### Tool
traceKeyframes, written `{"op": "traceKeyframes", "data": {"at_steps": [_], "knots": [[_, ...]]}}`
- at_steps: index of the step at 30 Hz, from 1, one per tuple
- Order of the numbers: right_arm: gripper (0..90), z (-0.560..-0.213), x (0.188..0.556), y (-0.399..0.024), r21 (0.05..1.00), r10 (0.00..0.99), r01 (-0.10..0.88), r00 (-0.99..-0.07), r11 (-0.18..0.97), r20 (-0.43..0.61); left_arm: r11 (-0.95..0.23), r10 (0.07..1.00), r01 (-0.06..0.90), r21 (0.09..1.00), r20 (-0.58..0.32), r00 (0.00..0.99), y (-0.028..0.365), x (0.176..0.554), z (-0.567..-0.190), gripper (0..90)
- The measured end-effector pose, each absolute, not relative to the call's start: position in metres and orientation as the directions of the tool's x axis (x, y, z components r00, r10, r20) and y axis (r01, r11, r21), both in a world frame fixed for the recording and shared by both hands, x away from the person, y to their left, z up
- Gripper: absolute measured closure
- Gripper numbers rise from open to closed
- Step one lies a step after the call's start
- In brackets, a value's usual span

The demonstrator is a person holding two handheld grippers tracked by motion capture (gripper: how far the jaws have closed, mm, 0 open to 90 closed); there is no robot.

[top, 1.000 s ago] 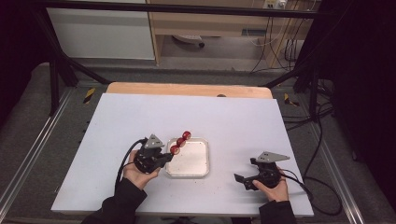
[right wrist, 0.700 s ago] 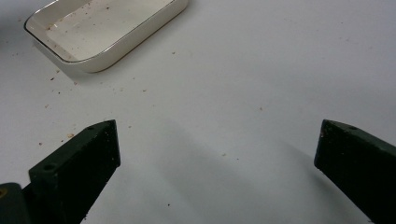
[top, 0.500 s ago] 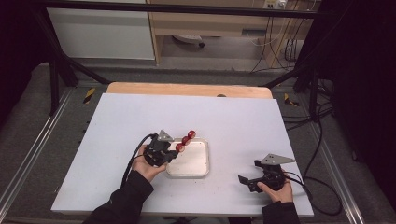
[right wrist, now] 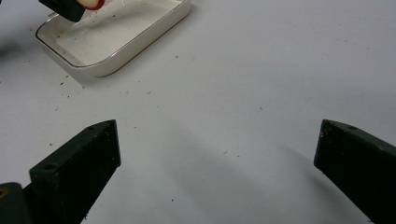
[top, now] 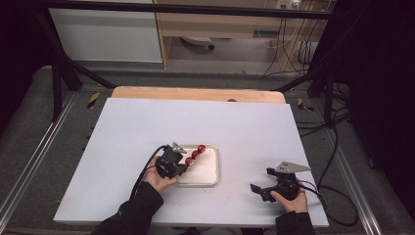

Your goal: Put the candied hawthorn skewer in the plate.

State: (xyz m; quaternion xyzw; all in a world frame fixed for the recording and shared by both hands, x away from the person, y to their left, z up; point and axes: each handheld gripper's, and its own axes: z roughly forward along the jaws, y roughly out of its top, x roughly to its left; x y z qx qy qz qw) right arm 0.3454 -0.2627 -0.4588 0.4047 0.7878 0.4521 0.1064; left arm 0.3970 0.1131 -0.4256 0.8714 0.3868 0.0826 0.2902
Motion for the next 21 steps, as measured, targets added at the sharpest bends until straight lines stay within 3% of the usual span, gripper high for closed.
{"op": "traceKeyframes", "data": {"at_steps": [16,21], "knots": [[0.9,-0.4599,0.3454,-0.2618,0.792,0.738,0.548,-0.645,0.269,0.196,-0.551,0.72,0.622,0.556,-0.061,0.692,0.1088,0.3935,-0.4305,86.5],[0.9,-0.4598,0.3452,-0.2616,0.794,0.739,0.548,-0.644,0.264,0.198,-0.55,0.706,0.593,0.588,-0.052,0.706,0.1144,0.391,-0.4263,77.7]]}}
